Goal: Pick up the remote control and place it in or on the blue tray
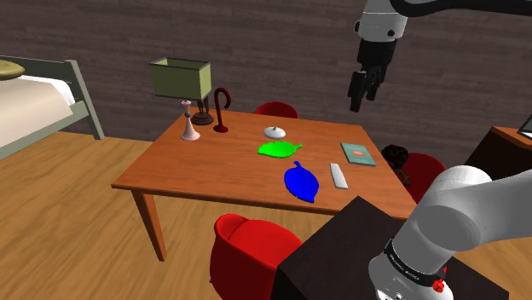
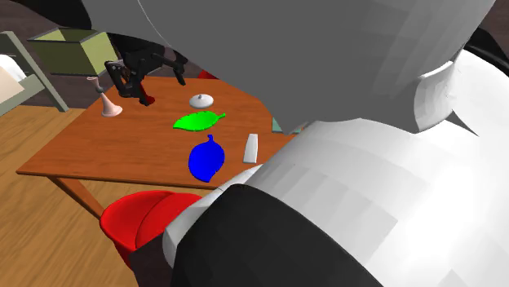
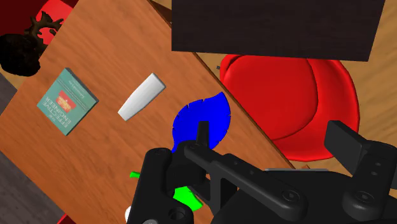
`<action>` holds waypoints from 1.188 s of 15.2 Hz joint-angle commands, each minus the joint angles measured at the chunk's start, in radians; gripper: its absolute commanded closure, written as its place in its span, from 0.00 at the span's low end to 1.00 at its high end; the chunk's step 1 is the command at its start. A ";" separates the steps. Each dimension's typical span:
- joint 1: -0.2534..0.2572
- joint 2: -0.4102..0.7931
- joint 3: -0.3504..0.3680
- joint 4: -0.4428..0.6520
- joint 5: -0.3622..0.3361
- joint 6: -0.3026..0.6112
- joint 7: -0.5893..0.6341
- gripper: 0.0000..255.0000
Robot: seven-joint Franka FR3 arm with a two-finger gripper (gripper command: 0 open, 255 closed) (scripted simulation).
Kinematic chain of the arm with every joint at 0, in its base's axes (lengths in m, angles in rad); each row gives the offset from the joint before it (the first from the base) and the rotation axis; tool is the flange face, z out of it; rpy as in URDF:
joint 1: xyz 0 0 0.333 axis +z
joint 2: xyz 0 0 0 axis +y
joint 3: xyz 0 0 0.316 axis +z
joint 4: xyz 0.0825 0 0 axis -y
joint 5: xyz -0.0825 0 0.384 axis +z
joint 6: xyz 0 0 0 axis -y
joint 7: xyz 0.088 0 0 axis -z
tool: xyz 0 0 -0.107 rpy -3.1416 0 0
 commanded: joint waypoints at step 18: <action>-0.151 0.328 -0.194 -0.209 -0.073 0.560 0.087 0.00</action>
